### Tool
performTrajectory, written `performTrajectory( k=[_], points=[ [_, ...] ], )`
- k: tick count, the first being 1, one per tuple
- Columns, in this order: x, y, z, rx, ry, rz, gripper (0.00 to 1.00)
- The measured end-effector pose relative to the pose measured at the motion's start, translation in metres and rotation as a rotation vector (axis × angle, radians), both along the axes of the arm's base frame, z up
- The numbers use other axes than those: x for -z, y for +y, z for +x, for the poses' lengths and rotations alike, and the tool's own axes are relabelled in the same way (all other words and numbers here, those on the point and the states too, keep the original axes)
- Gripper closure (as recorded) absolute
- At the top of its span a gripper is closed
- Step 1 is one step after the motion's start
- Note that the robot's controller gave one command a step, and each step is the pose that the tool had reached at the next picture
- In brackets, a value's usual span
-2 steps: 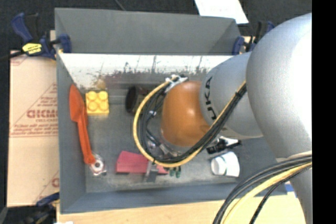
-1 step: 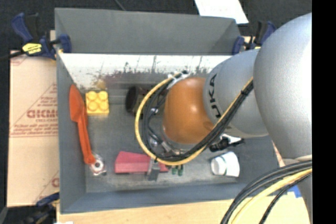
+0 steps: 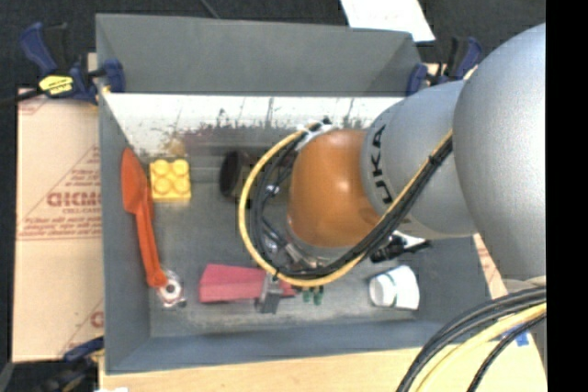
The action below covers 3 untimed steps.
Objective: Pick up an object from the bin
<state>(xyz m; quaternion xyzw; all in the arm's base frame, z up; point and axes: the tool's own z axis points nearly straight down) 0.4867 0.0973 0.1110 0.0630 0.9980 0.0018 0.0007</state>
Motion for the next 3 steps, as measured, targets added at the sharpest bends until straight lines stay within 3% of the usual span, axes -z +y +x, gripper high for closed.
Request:
performTrajectory(
  k=[3],
  points=[
    [-0.034,-0.001,-0.001,0.003,0.004,-0.001,1.0]
  ],
)
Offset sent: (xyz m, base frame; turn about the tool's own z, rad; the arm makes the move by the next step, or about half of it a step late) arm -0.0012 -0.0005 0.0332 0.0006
